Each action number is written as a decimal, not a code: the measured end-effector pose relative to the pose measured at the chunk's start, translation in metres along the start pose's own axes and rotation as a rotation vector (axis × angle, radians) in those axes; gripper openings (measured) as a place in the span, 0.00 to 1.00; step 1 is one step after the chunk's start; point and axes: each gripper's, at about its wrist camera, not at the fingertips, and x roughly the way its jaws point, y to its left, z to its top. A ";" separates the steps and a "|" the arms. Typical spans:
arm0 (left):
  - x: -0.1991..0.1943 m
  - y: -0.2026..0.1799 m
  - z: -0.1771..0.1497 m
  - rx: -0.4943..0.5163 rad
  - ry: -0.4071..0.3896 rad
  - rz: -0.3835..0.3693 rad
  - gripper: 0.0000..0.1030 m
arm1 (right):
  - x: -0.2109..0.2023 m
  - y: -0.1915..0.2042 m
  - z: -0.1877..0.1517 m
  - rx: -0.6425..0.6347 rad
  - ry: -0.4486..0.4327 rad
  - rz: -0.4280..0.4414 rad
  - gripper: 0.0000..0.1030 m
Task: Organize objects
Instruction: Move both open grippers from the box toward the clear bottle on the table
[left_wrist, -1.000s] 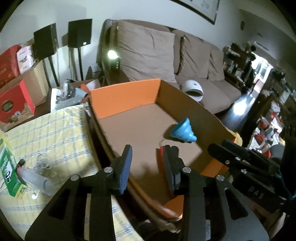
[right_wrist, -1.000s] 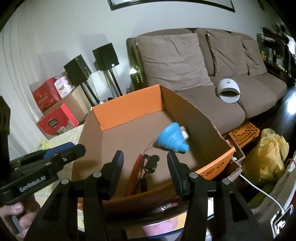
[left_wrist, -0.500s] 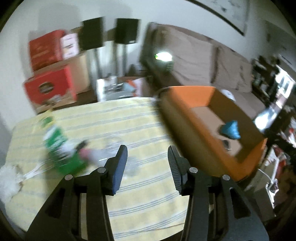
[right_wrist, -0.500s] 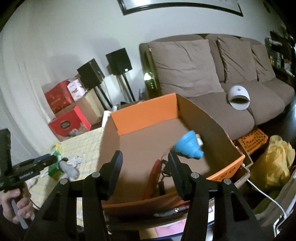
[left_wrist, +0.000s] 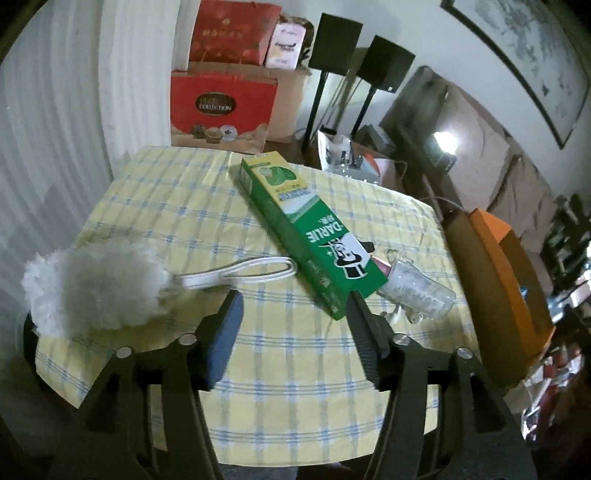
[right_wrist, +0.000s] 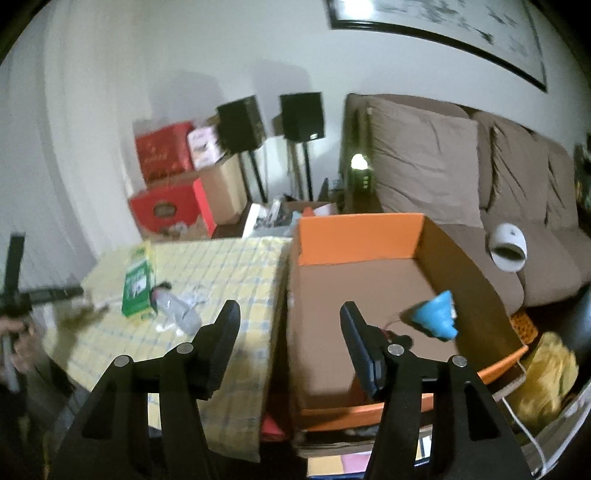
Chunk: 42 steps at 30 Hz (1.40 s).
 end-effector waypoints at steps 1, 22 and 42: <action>-0.003 0.004 0.000 0.006 -0.006 -0.005 0.65 | 0.005 0.008 -0.002 -0.023 0.009 -0.008 0.62; 0.047 0.096 -0.023 -0.012 0.107 -0.072 0.79 | 0.168 0.149 -0.033 -0.389 0.174 -0.063 0.83; 0.039 0.117 -0.025 -0.028 0.078 -0.085 0.79 | 0.189 0.227 -0.029 -0.355 0.322 0.190 0.38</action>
